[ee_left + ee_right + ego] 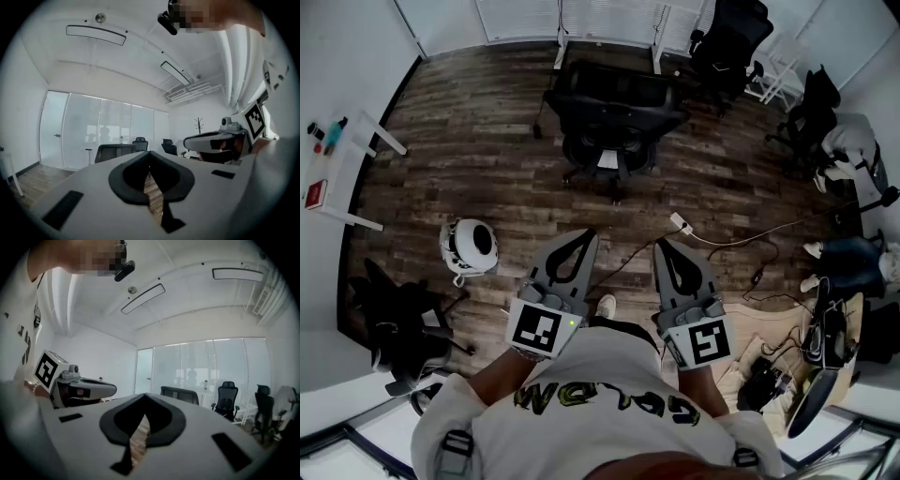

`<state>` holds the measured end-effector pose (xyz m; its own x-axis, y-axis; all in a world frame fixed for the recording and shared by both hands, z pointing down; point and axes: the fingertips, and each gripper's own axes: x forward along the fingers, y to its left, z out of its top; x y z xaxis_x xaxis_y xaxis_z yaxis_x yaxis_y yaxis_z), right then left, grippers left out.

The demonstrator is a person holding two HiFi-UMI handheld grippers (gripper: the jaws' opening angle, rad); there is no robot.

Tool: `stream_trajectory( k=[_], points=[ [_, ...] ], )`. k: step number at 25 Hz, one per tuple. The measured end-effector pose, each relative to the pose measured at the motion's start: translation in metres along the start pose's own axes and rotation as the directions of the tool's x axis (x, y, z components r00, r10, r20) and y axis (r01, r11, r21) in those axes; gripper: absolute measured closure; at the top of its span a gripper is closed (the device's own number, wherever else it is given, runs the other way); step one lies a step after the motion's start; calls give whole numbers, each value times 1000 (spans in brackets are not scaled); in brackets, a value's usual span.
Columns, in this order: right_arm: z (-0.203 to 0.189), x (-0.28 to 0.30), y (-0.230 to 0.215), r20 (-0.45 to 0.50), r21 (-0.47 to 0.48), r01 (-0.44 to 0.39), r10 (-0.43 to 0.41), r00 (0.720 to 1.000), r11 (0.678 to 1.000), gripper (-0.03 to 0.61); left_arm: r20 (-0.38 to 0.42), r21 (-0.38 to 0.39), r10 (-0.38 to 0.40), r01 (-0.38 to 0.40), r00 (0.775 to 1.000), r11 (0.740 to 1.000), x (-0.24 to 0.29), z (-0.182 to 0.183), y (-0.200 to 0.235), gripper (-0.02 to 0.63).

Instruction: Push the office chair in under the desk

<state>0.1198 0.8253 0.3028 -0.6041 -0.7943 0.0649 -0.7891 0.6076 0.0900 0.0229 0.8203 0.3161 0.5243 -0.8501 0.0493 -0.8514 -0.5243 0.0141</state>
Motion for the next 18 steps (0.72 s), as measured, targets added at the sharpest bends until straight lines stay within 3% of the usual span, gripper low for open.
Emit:
stream_trajectory(
  k=[11,18],
  points=[
    [-12,-5,-49,7,-22,-9,10,1000,1000,568,-3,6,8,-8,1000,1000,49,-7,-24,603],
    [-17,-2,-64,9,15,-30,30,1000,999,568,-18,1,21,-21,1000,1000,64,-11,-29,603]
  ],
)
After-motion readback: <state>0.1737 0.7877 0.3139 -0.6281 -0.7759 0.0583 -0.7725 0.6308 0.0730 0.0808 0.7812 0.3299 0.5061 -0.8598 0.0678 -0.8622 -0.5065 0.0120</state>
